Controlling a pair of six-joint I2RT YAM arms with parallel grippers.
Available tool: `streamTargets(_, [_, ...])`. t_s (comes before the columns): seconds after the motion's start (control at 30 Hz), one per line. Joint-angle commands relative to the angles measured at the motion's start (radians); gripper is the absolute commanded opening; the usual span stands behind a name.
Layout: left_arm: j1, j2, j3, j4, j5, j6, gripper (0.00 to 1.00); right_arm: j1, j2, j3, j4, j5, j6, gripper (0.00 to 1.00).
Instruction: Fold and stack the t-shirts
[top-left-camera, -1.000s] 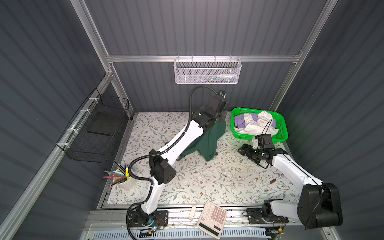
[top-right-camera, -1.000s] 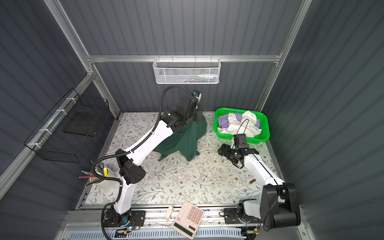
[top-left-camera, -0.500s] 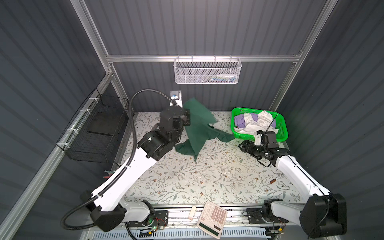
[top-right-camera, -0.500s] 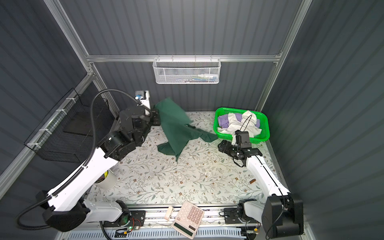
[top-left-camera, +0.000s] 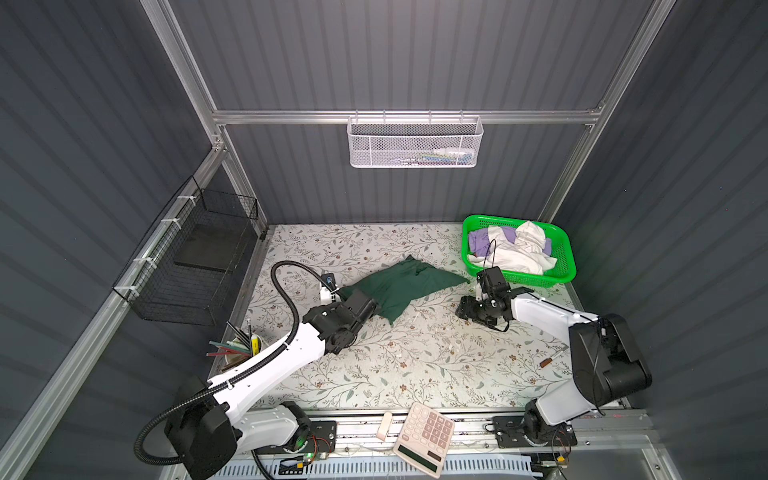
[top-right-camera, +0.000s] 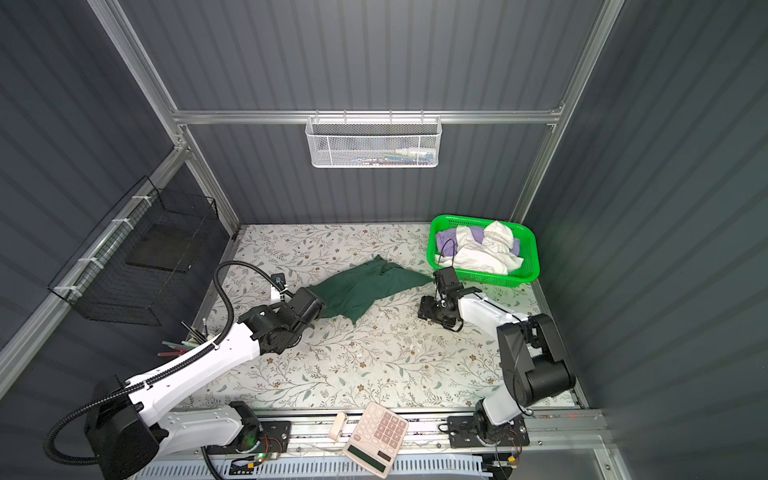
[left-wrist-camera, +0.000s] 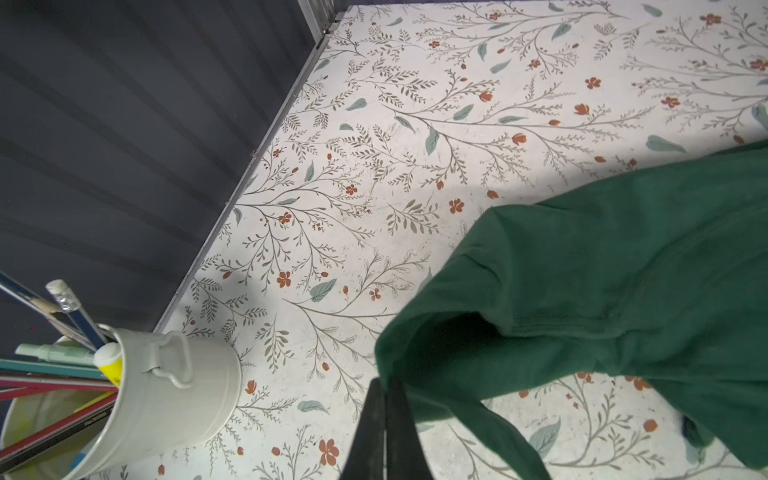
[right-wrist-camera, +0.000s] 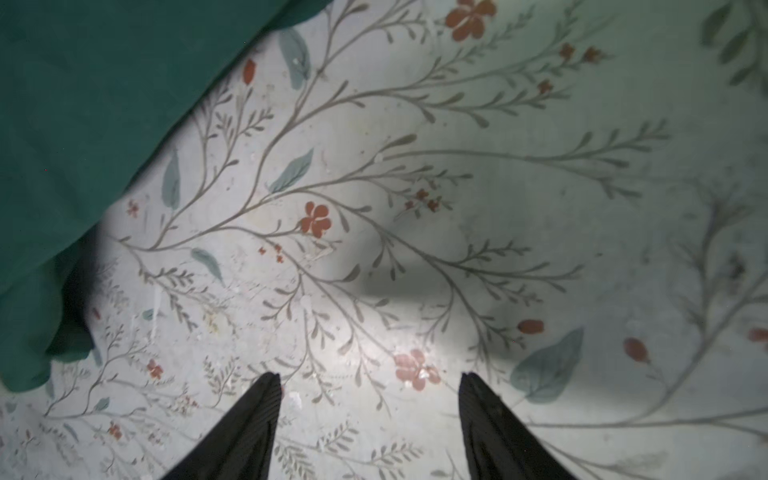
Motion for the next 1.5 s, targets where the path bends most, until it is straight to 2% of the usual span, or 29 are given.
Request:
streamTargets(0.0, [-0.005,0.0,0.027,-0.036,-0.033,-0.038,0.0,-0.004,0.02,0.053,0.072,0.086,0.028,0.69])
streamTargets(0.2, [-0.005,-0.002,0.044,-0.071,-0.05,-0.038,0.0,-0.045,0.08,0.141,0.109,0.138,0.044,0.65])
streamTargets(0.3, [-0.004,-0.03,0.046,-0.128,-0.078,-0.092,0.0,-0.053,0.117,0.17,0.142,0.152,0.059,0.61])
streamTargets(0.43, [0.001,-0.076,0.037,-0.156,-0.1,-0.116,0.0,-0.054,0.168,0.192,0.197,0.155,0.1,0.61])
streamTargets(0.57, [0.003,-0.087,0.042,-0.171,-0.101,-0.111,0.0,-0.052,0.229,0.238,0.208,0.122,0.126,0.56])
streamTargets(0.8, [0.003,-0.089,0.042,-0.174,-0.103,-0.098,0.0,-0.049,0.259,0.256,0.236,0.132,0.15,0.53])
streamTargets(1.03, [0.003,-0.091,0.048,-0.164,-0.1,-0.08,0.0,-0.049,0.316,0.316,0.219,0.13,0.143,0.41])
streamTargets(1.13, [0.004,-0.089,0.046,-0.158,-0.098,-0.075,0.0,-0.049,0.334,0.332,0.216,0.125,0.146,0.32])
streamTargets(1.33, [0.004,-0.087,0.052,-0.151,-0.102,-0.071,0.0,-0.04,0.322,0.348,0.191,0.131,0.136,0.07])
streamTargets(1.37, [0.005,-0.089,0.055,-0.147,-0.103,-0.07,0.0,-0.036,0.308,0.346,0.186,0.134,0.129,0.0])
streamTargets(1.47, [0.005,-0.101,0.092,-0.132,-0.118,-0.045,0.0,-0.02,0.24,0.322,0.183,0.125,0.11,0.0])
